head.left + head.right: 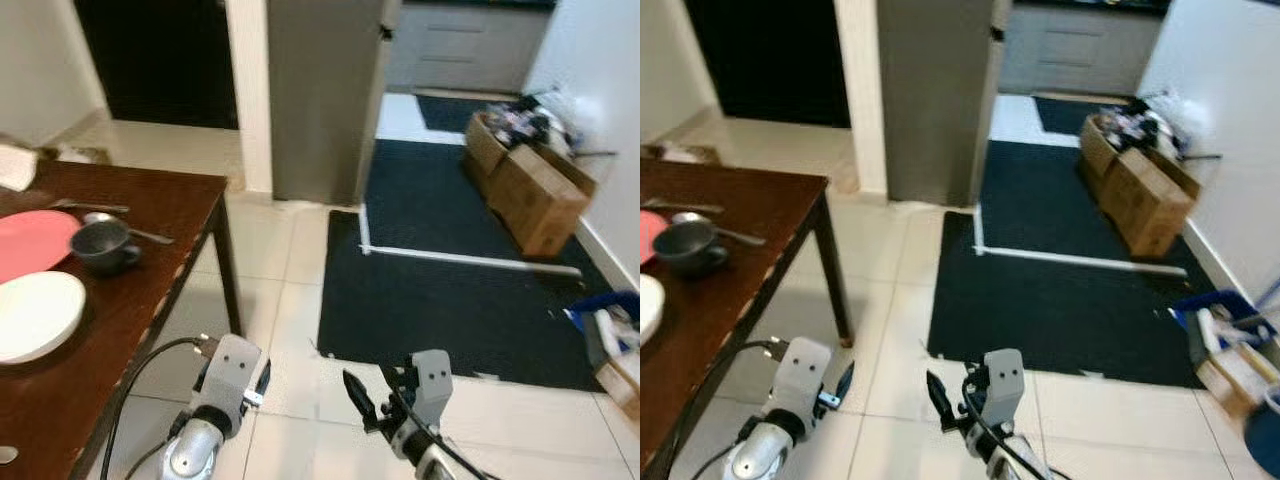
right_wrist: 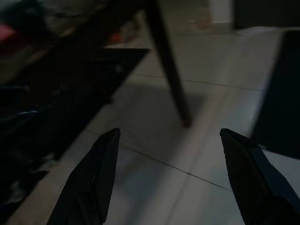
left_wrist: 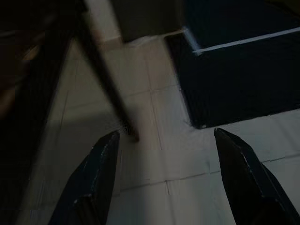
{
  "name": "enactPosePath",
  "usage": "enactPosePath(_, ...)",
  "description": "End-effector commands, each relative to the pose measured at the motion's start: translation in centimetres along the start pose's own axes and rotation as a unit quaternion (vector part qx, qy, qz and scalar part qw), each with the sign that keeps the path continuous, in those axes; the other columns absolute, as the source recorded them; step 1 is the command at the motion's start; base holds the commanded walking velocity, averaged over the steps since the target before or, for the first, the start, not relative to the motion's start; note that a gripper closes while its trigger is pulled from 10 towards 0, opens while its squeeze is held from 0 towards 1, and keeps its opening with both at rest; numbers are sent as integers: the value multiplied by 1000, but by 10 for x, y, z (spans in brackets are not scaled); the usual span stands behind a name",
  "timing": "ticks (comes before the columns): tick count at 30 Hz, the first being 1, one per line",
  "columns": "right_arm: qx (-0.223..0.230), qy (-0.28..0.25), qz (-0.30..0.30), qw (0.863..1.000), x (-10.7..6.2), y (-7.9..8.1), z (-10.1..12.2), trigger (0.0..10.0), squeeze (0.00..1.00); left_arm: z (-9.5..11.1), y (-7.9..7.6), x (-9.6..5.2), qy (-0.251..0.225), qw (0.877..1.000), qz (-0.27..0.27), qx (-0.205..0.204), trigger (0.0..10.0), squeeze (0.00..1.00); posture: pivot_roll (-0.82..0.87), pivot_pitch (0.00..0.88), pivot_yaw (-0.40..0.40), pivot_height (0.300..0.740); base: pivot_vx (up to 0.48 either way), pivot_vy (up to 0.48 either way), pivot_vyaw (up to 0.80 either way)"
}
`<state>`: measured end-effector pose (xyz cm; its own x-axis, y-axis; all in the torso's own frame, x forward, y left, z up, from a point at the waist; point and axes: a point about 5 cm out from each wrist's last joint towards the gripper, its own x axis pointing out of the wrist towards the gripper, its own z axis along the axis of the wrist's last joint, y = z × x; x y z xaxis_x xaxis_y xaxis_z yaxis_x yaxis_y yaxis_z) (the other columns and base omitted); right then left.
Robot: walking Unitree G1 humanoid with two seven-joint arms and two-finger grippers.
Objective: Setting the table
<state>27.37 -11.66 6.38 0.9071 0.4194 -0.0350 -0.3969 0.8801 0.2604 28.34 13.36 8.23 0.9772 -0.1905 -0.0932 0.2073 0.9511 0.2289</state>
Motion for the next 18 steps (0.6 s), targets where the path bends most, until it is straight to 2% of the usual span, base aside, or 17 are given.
enactPosePath(1, 9, 5, 6, 1000, -2, 1, -2, 10000, 0, -4, -2, -4, 14, 1000, -7, -10, 10000, 0, 53, 45, 22, 740, 0, 0, 800)
enactPosePath(10, 11, -34, 36, 999, 7, 8, 23, 10000, 0, 2, -2, -2, 13, 1000, -16, -14, 10000, 0, 53, 42, 34, 740, 0, 0, 800)
enactPosePath(18, 11, -45, 49, 998, 9, 12, 31, 10000, 0, 3, -2, -2, 21, 999, -21, -16, 10000, 0, 53, 37, 37, 740, 0, 0, 800)
